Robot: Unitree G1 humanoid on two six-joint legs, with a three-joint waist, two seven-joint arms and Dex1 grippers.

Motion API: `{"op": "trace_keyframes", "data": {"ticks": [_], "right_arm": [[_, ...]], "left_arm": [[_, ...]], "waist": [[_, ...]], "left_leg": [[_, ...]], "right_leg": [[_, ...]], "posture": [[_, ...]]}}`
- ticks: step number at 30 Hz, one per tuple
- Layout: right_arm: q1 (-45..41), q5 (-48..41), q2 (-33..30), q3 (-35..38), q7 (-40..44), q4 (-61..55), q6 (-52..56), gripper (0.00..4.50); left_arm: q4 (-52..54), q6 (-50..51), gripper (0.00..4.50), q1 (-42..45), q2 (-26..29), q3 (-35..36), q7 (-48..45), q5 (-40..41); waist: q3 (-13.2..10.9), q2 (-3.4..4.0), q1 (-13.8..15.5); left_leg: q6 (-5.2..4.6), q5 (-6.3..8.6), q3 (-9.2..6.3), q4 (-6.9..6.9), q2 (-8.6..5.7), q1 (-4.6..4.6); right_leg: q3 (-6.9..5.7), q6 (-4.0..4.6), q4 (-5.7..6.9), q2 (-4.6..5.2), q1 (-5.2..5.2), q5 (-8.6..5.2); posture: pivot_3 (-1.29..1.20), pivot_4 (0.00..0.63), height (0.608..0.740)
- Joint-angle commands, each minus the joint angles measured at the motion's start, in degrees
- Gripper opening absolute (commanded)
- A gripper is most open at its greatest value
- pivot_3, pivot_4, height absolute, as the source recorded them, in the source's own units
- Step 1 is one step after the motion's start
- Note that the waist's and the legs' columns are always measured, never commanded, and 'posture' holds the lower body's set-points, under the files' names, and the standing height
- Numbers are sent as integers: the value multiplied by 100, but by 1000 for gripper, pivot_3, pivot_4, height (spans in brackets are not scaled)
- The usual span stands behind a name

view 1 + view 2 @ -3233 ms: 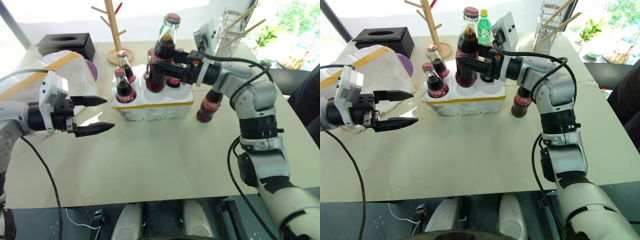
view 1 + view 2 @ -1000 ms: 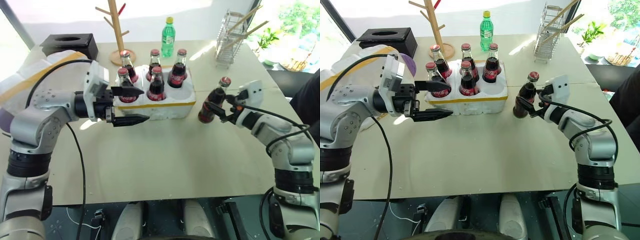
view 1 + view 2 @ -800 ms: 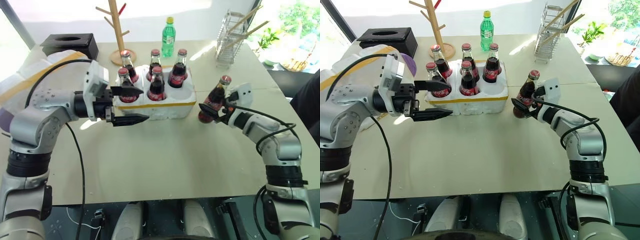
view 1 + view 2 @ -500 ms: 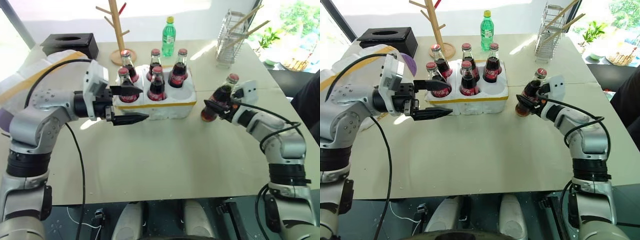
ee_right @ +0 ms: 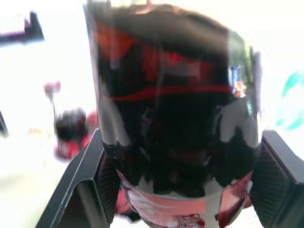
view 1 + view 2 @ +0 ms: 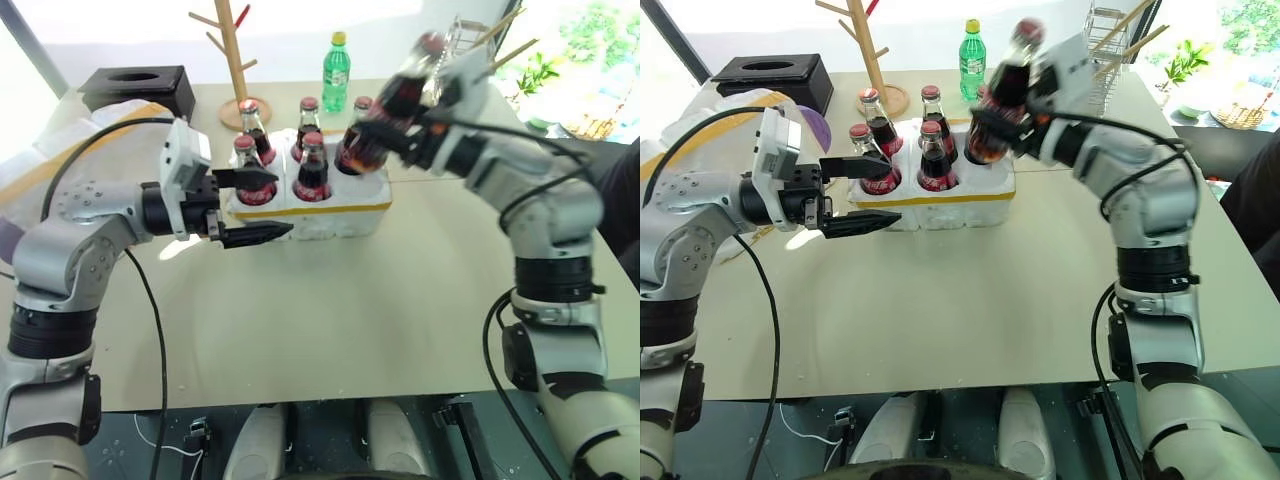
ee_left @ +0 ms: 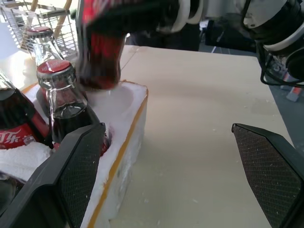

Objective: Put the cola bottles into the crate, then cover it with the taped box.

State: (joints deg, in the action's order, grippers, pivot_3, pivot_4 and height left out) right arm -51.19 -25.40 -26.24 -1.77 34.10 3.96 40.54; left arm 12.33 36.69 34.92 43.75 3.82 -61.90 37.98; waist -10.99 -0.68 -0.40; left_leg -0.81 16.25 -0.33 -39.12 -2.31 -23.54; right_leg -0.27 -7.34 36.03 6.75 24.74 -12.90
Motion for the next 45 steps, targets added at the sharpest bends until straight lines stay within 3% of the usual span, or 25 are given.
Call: {"op": "trace_keyframes", "data": {"ticks": [1, 11, 14, 21, 30, 36, 41, 45], "right_arm": [[-30, 376, -43, -75, -61, -25, -311, 2831], [46, 792, 69, -277, 77, 762, -296, 2831], [35, 826, 164, -277, 78, 1087, -304, 4322], [137, 224, -227, 193, 551, 83, 280, 4455], [404, -296, -2274, 1039, 1681, -981, 659, 4455], [482, -1538, -2570, 1545, 2582, -1967, 833, 4455], [352, -2335, -2513, 1664, 2891, -2310, 876, 4455], [160, -2558, -2437, 1545, 2855, -2201, 907, 4455]], "left_arm": [[251, -56, 4500, -51, 95, 244, 45, 77], [282, -47, 4500, -260, 296, 479, 98, 107], [197, -85, 4500, -237, 281, 443, 86, 60], [217, -18, 4500, -342, 585, 631, -61, 81], [-16, 116, 4500, -1617, 2188, 2333, -776, 2], [-1490, -683, 4500, -2677, 3400, 3326, -1958, -1005], [-3424, -1964, 4500, -2981, 4286, 3183, -2670, -1946], [-4817, -2969, 4500, -2393, 4733, 2292, -2679, -2358]], "waist": [[0, 0, -7], [1, -2, -20], [2, -4, -35], [2, -4, -37], [-1, -3, -59], [-2, 0, -84], [-2, -1, -37], [-2, -2, -19]], "left_leg": [[4, -2, 0, 0, -2, -2], [4, -2, 1, -2, -4, -5], [2, -1, 1, -5, -5, -1], [1, 0, -1, -3, -2, 6], [-31, 19, 6, 5, 2, 6], [-31, 18, 24, 11, 24, 9], [-32, 20, 26, 14, 23, 8], [-37, 23, 29, 12, 17, 8]], "right_leg": [[0, 0, 0, 2, 0, 0], [0, 0, 2, 2, 4, 0], [0, 0, -1, 3, -3, 0], [0, 0, 3, 0, -7, 0], [-1, 1, -20, 0, -1, -1], [-2, 0, -46, -14, -4, -1], [-6, 0, -59, -9, -11, -1], [-8, -1, -65, 3, -13, 0]], "posture": [[0, 150, 740], [0, 150, 740], [0, 150, 740], [0, 150, 740], [0, 150, 740], [0, 150, 740], [0, 150, 740], [0, 150, 740]]}}
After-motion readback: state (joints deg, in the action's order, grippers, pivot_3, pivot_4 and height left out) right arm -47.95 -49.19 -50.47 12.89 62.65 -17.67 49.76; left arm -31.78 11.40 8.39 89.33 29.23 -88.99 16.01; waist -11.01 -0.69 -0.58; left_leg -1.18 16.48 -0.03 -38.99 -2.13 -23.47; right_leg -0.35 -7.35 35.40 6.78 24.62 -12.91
